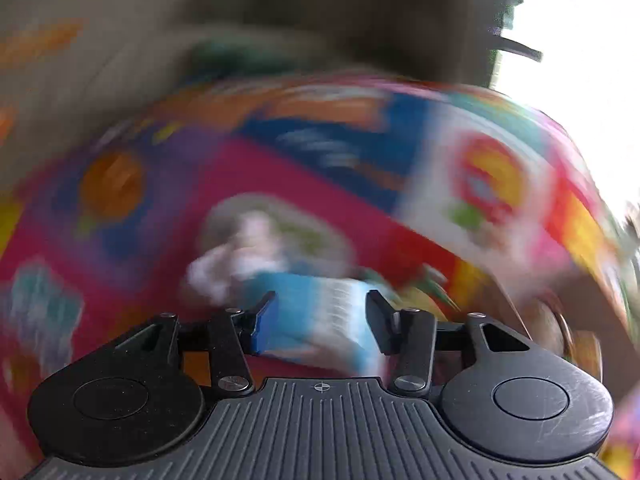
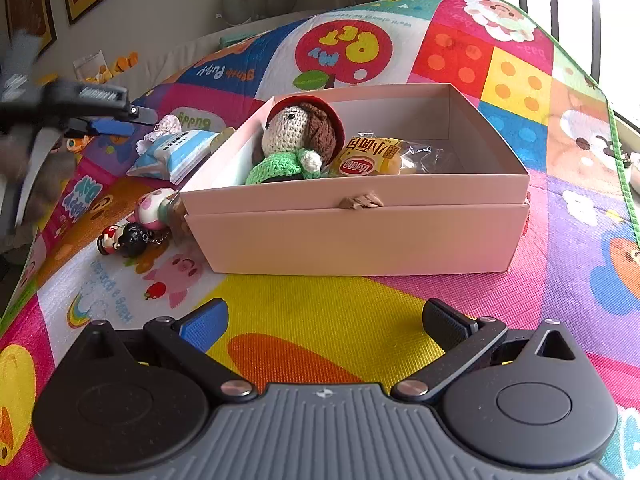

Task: Organize objects

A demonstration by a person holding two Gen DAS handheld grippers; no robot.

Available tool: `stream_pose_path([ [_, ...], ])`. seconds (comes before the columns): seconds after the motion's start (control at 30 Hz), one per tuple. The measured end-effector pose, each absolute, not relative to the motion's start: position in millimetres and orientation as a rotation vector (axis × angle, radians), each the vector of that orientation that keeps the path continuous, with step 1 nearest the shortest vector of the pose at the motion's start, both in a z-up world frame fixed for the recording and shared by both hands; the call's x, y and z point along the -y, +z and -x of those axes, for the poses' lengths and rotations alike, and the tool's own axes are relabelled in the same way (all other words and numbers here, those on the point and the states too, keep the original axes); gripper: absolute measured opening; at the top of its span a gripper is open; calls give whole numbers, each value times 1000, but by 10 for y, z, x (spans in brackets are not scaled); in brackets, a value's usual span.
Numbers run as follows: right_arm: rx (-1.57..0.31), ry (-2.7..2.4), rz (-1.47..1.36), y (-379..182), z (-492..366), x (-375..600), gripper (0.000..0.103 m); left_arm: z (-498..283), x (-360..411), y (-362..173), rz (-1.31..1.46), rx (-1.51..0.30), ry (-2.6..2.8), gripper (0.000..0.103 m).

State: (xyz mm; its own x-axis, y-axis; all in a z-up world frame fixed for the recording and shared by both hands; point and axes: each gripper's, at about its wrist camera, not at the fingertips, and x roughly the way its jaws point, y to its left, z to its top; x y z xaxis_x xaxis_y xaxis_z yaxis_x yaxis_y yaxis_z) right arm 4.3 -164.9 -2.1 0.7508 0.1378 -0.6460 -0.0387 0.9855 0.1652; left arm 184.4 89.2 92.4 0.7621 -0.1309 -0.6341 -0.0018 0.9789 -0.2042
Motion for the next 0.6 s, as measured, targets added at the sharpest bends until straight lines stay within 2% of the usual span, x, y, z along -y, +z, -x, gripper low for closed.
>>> stream_pose_path([
  [0.07,-715,97,-144,-20,-39,1652,103,-2033,-1082,961,316,-685,-5,52],
  [0.17,-715,98,-147,-20,-40,1654,103,-2380,-1194,1001,282,-638,73,52],
  [0.3,-714,98,-150,-18,-40,1658,103,-2824,-1107,724,199,-792,64,49],
  [0.4,-711,97,-155,-19,-39,1664,103,-2770,-936,585,226,-853,-67,47],
  [0.6,-713,97,-154,-17,-40,1663,103,-2192,-478,538,64,-957,-425,47],
])
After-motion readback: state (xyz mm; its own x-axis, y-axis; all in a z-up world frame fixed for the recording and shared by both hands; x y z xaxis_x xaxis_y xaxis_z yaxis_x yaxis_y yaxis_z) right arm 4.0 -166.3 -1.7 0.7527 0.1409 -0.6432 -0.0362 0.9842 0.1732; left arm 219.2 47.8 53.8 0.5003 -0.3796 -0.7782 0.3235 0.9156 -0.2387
